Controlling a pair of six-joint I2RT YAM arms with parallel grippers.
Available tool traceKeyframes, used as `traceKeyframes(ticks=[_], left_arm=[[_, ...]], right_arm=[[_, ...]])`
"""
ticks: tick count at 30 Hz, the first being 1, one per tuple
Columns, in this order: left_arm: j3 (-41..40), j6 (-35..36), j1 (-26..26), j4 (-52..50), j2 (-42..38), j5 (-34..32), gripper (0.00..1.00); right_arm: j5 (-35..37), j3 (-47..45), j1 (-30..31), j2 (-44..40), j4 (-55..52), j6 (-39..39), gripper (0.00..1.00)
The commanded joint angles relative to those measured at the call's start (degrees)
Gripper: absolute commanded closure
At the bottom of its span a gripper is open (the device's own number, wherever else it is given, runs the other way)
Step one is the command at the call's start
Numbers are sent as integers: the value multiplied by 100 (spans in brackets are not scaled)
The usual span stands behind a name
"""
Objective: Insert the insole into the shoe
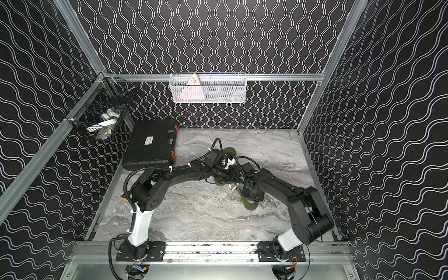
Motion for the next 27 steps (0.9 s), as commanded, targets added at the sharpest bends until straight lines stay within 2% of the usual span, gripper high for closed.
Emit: traceKeyframes(ticks=[1, 7, 12, 15, 19, 21, 23, 26, 27], left_arm=[[-77, 22, -1, 67, -95, 32, 100], [-172, -47, -16, 208, -117, 35, 100], [-213, -41, -24, 209, -135, 41, 100], [-225, 9, -26, 146, -168, 31, 100], [-247, -18, -32, 197, -155, 25, 100], [-261, -50, -42, 253, -143, 29, 100], [-264, -42, -52, 252, -147, 13, 100], [-270, -41, -59, 230, -153, 13, 100], [-262, -6, -63, 191, -154, 12, 100]], right_arm=[[478, 203, 127, -102, -155, 267, 70], [767, 163, 205, -540, -398, 681, 69], [593, -226, 126, 173, 223, 559, 71], [699, 142, 226, 246, -230, 523, 72], [1011, 660, 636, -291, -979, 717, 71], [920, 531, 662, -385, -917, 833, 70], [718, 50, 620, -281, -380, 869, 68], [-30, -433, 298, 149, 355, 674, 67], [-41, -391, 298, 209, 330, 610, 67]])
